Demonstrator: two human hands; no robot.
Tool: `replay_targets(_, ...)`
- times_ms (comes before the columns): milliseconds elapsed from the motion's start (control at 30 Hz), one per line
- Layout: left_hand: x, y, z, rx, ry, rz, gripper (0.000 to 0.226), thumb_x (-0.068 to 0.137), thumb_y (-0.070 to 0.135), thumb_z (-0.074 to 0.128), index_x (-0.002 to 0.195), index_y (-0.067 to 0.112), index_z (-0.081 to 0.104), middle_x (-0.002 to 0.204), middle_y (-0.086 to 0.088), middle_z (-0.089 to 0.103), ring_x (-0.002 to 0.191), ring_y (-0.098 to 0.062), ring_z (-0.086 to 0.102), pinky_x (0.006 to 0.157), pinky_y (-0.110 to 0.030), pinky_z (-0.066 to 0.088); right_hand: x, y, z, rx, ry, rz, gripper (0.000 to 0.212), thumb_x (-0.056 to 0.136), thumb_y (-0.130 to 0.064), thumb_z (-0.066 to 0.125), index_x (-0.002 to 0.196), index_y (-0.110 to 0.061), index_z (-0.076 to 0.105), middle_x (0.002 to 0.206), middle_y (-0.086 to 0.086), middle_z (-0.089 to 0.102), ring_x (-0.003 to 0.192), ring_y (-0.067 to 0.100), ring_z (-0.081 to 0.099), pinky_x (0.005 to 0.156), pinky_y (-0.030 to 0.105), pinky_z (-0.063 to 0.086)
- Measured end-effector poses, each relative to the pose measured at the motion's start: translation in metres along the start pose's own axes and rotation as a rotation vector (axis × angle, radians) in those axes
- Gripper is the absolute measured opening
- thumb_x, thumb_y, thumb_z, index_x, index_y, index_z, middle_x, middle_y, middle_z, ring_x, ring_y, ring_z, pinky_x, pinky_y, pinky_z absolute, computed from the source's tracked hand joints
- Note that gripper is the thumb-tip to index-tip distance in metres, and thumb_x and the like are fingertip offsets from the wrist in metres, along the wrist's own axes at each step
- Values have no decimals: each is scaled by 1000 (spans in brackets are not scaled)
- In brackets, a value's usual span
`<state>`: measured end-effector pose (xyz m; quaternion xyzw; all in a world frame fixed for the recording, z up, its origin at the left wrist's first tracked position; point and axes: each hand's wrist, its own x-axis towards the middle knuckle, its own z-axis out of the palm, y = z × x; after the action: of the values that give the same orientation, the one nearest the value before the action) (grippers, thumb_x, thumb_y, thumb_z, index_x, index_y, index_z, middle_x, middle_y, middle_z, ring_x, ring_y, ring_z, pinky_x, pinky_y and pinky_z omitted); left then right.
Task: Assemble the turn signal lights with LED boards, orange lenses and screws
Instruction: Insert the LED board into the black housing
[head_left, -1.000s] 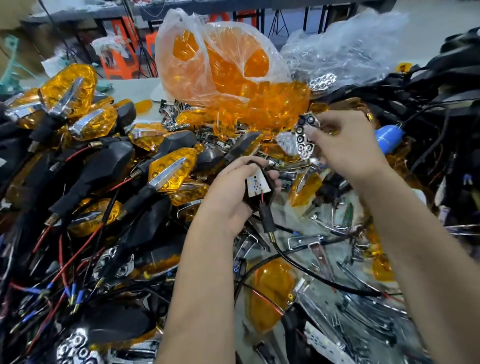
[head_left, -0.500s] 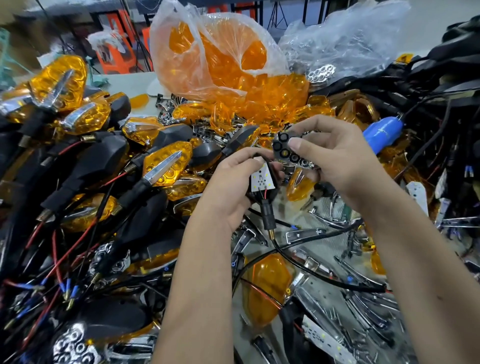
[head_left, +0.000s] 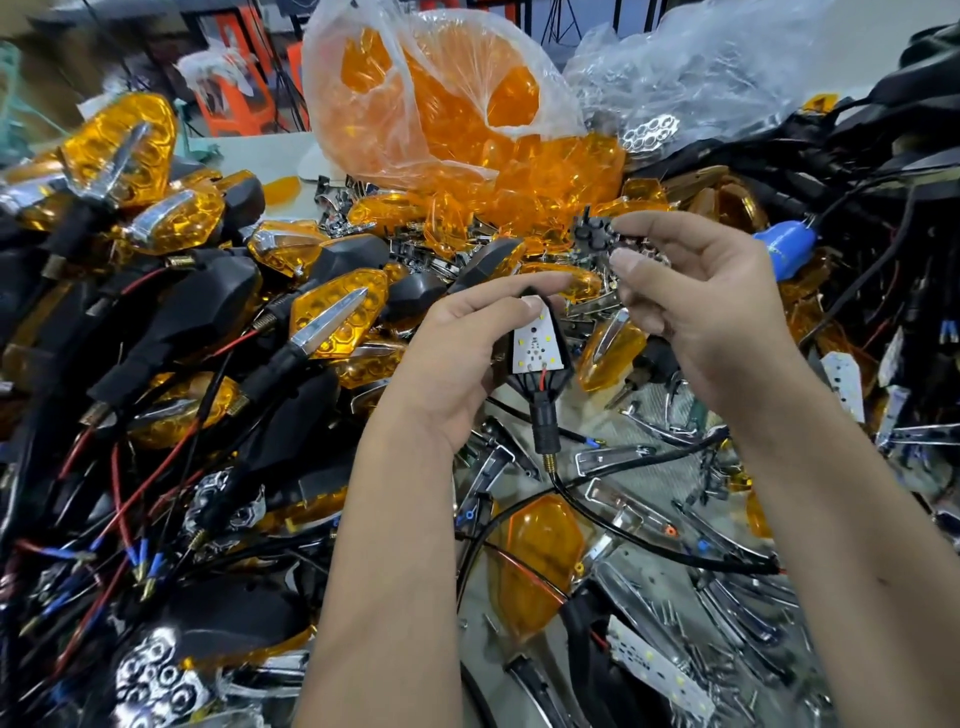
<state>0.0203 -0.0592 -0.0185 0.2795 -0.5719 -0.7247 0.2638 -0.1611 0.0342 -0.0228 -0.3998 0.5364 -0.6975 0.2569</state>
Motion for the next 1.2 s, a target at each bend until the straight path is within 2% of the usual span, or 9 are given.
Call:
replay_targets(67, 0, 0, -1, 7, 11, -2, 27, 101, 12, 59, 110, 22, 82, 116, -6, 77, 93, -13, 68, 74, -30, 59, 0, -1, 0, -28, -7, -10, 29, 92, -9, 76, 121, -13, 71, 103, 2, 70, 57, 14, 49, 55, 21, 46)
replay_targets(167, -1, 0, -2, -7, 16, -6, 27, 101, 12, 58, 111, 20, 82, 120, -9, 76, 93, -14, 67, 78, -33, 58, -1, -4, 2, -4, -26, -12, 10, 100, -19, 68, 107, -13, 73, 79, 3, 65, 59, 14, 50, 47, 22, 40)
replay_targets(333, -1, 0, -4, -38, 10, -6, 28, 99, 8, 58, 112, 16, 82, 115, -11, 76, 96, -18, 68, 85, -40, 60, -4, -11, 7, 69, -13, -21, 38, 98, -41, 65, 73, -20, 46, 64, 7, 22, 57, 25, 17, 44, 31, 20)
replay_targets(433, -1, 1, -4, -64, 11, -5, 29, 98, 6, 57, 109, 15, 82, 107, -5, 75, 89, -16, 67, 70, -30, 59, -4, -15, 8, 94, -10, -23, 38, 95, -48, 64, 77, -19, 49, 70, 9, 33, 60, 21, 32, 45, 28, 28)
replay_targets(567, -1, 0, -6, -47, 10, -5, 29, 98, 8, 57, 106, 18, 84, 100, -3, 73, 85, -15, 67, 70, -29, 59, -4, -17, 11, 97, -78, 18, 27, 107, -37, 45, 93, -14, 48, 94, 27, 47, 73, 34, 40, 44, 27, 36)
replay_targets(800, -1, -1, -6, -26, -20, -12, 30, 96, 9, 58, 104, 22, 84, 112, -12, 73, 97, -25, 66, 86, -41, 56, -5, -21, 10, 117, -307, -20, 9, 104, -15, 51, 100, -9, 56, 80, 13, 49, 61, 18, 50, 45, 26, 41)
replay_targets(1000, -2, 1, -5, -75, -45, -18, 30, 96, 5, 57, 102, 18, 84, 103, -10, 77, 89, -21, 73, 78, -35, 62, -3, -23, 4, 117, -374, -89, 17, 100, -8, 63, 117, -10, 65, 88, 4, 58, 72, 19, 60, 49, 27, 48)
replay_targets(1133, 0, -1, -2, -84, 21, -33, 32, 96, 3, 55, 97, 16, 84, 101, -13, 77, 93, -27, 71, 89, -44, 58, -3, -22, 7, -47, -366, -168, 29, 92, -12, 76, 120, -17, 68, 85, 35, 53, 64, 30, 57, 49, 30, 52)
replay_targets(1200, 1, -2, -1, -102, 55, -34, 34, 96, 1, 55, 91, 15, 85, 95, -12, 78, 85, -24, 73, 81, -38, 61, -4, -23, 12, -84, -366, -179, 30, 90, -11, 80, 117, -17, 69, 85, 36, 57, 61, 28, 61, 48, 31, 53)
